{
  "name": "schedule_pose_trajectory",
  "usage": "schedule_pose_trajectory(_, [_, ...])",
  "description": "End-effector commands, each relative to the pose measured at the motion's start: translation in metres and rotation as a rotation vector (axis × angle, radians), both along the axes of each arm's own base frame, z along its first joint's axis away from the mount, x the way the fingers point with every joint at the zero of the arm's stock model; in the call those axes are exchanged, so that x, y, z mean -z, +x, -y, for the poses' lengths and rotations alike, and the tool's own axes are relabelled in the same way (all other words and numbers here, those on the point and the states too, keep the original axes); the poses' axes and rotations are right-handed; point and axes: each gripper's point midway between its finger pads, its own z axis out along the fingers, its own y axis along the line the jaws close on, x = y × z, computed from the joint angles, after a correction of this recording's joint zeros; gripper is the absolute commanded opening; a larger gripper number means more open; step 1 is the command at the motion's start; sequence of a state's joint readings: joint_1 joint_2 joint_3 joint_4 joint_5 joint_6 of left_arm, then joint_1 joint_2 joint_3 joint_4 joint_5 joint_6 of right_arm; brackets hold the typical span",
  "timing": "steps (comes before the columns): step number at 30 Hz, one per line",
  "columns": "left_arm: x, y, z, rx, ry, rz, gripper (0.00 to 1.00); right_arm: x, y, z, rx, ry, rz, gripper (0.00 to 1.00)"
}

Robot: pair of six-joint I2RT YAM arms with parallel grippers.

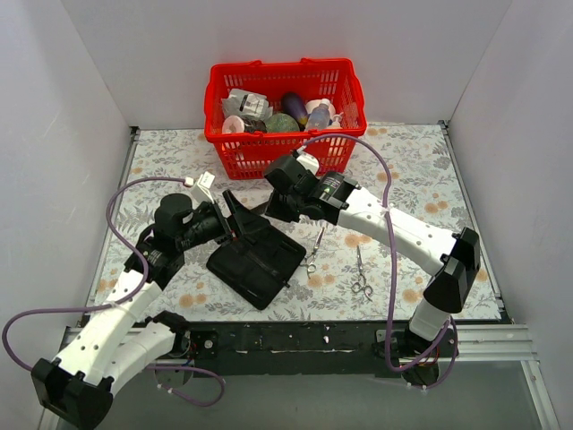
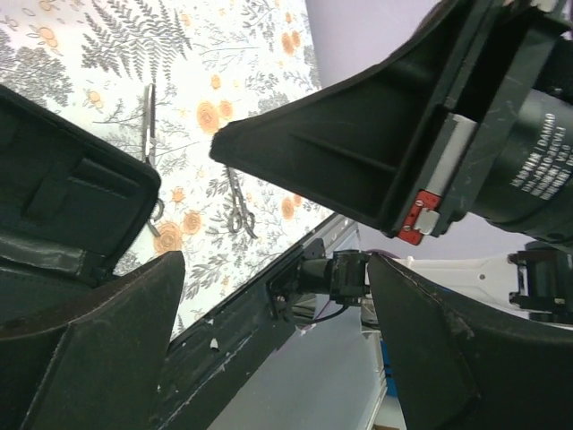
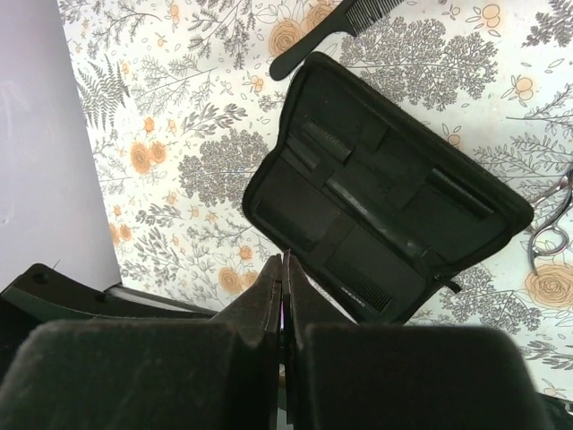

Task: Sort the hair-cutting tools
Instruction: Place the comb at the center of the board.

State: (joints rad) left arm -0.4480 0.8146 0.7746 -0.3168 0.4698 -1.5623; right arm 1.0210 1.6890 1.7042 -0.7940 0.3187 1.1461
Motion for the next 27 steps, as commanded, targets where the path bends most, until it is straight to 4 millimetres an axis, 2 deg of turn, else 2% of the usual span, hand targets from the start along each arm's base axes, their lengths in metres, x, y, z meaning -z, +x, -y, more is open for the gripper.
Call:
schedule_pose_trajectory(1, [0.0, 0.01, -0.008, -0.049, 0.059, 0.028, 0.84, -0.011, 0.007, 0.014, 0.003, -0.027, 0.059, 0.02])
schedule_pose_trajectory(2, [0.007, 0.013, -0.011, -0.069, 0.09, 0.021, 0.84, -0.009, 0.011, 0.013, -0.006, -0.03, 0.059, 0.13])
schedule_pose_trajectory(3, [0.011, 0.017, -0.014, -0.091, 0.111, 0.013, 0.84, -0.006, 0.016, 0.013, -0.025, -0.044, 0.071, 0.29])
schedule_pose_trajectory(6, [0.027, 0.025, -0.019, -0.136, 0.167, -0.03, 0.84, 0.009, 0.033, 0.014, -0.068, -0.093, 0.069, 0.43])
schedule_pose_trajectory(9, [0.038, 0.034, -0.028, -0.199, 0.2, -0.048, 0.84, 0.026, 0.059, 0.019, -0.09, -0.149, 0.072, 0.44])
schedule_pose_trajectory(10, [0.042, 0.035, -0.029, -0.208, 0.21, -0.056, 0.85, 0.038, 0.066, 0.019, -0.098, -0.174, 0.06, 0.45])
schedule_pose_trajectory(12, [0.053, 0.04, -0.033, -0.237, 0.241, -0.079, 0.85, 0.042, 0.084, 0.018, -0.127, -0.164, 0.066, 0.45])
schedule_pose_trajectory(13, [0.057, 0.04, -0.033, -0.24, 0.251, -0.087, 0.85, 0.058, 0.09, 0.016, -0.138, -0.183, 0.04, 0.45])
schedule_pose_trajectory(14, [0.065, 0.041, -0.035, -0.249, 0.263, -0.105, 0.84, 0.055, 0.1, 0.014, -0.143, -0.167, 0.042, 0.45])
schedule_pose_trajectory(15, [0.073, 0.042, -0.036, -0.253, 0.275, -0.121, 0.85, 0.062, 0.104, 0.013, -0.161, -0.188, 0.036, 0.45])
schedule_pose_trajectory(16, [0.079, 0.044, -0.035, -0.257, 0.276, -0.134, 0.85, 0.082, 0.113, 0.013, -0.162, -0.219, 0.007, 0.45])
schedule_pose_trajectory(17, [0.087, 0.043, -0.036, -0.262, 0.285, -0.152, 0.85, 0.076, 0.121, 0.01, -0.161, -0.223, 0.022, 0.45])
schedule_pose_trajectory(18, [0.096, 0.045, -0.037, -0.272, 0.298, -0.175, 0.85, 0.082, 0.125, 0.008, -0.176, -0.249, 0.022, 0.46])
schedule_pose_trajectory(19, [0.099, 0.045, -0.037, -0.275, 0.304, -0.183, 0.85, 0.099, 0.132, 0.007, -0.177, -0.28, -0.002, 0.46])
schedule_pose_trajectory(20, [0.1, 0.047, -0.038, -0.278, 0.309, -0.187, 0.85, 0.105, 0.133, 0.008, -0.185, -0.302, -0.016, 0.46])
schedule_pose_trajectory(21, [0.103, 0.049, -0.039, -0.282, 0.321, -0.192, 0.85, 0.099, 0.14, 0.006, -0.192, -0.308, 0.004, 0.46])
schedule_pose_trajectory(22, [0.104, 0.049, -0.042, -0.291, 0.339, -0.197, 0.85, 0.112, 0.142, 0.009, -0.195, -0.34, -0.016, 0.46])
schedule_pose_trajectory(23, [0.102, 0.051, -0.044, -0.297, 0.351, -0.189, 0.86, 0.116, 0.137, 0.016, -0.199, -0.373, -0.044, 0.46])
schedule_pose_trajectory(24, [0.093, 0.055, -0.045, -0.302, 0.348, -0.174, 0.86, 0.125, 0.132, 0.023, -0.214, -0.405, -0.067, 0.46])
schedule_pose_trajectory(25, [0.094, 0.053, -0.047, -0.298, 0.365, -0.191, 0.87, 0.122, 0.125, 0.03, -0.228, -0.419, -0.074, 0.46])
schedule_pose_trajectory(27, [0.088, 0.055, -0.05, -0.299, 0.375, -0.188, 0.87, 0.133, 0.112, 0.04, -0.289, -0.433, -0.071, 0.46])
